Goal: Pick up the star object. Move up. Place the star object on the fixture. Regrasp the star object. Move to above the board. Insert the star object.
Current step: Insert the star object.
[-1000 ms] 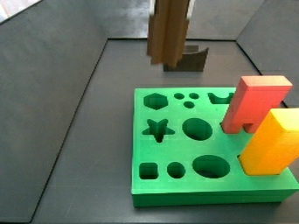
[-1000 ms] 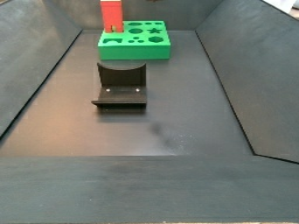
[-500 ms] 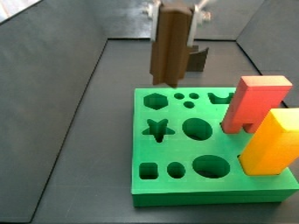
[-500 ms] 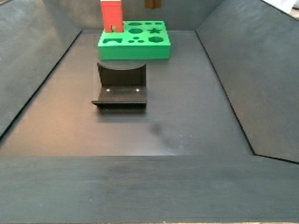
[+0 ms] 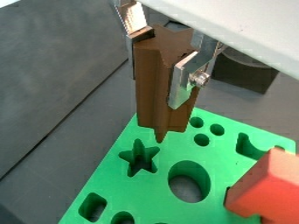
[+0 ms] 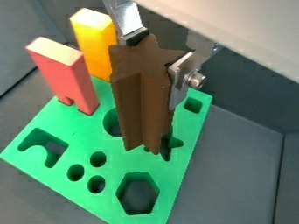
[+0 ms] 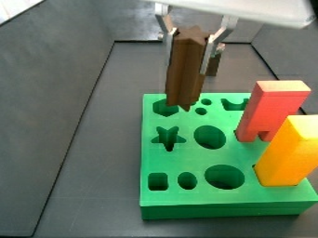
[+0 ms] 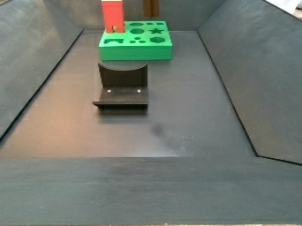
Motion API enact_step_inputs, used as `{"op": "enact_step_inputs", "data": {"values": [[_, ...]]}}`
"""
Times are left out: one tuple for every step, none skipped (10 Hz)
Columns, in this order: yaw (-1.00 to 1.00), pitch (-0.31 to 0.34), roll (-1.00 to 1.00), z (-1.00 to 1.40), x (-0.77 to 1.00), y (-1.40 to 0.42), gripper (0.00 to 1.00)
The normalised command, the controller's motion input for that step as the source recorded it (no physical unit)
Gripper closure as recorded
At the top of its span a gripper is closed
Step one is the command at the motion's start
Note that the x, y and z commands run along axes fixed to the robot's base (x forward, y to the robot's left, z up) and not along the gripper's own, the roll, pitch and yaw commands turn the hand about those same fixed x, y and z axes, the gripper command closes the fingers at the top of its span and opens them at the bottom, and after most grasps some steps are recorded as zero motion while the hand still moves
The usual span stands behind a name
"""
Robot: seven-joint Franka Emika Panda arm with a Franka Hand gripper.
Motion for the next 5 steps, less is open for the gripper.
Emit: {"op": "enact_step_inputs", "data": {"values": [[-0.45,0.0,0.0,-0.09,-0.09,0.0,1.0],[-0.53,0.0,-0.03,-0.09,-0.07,0.0,1.0],[-0.46,0.0,-0.15,-0.07,0.0,0.0,1.0],[-0.43,0.0,-0.21,-0.04,0.02,0.0,1.0],[-0.37,0.0,-0.29,-0.1,0.04,0.01,1.0]]}}
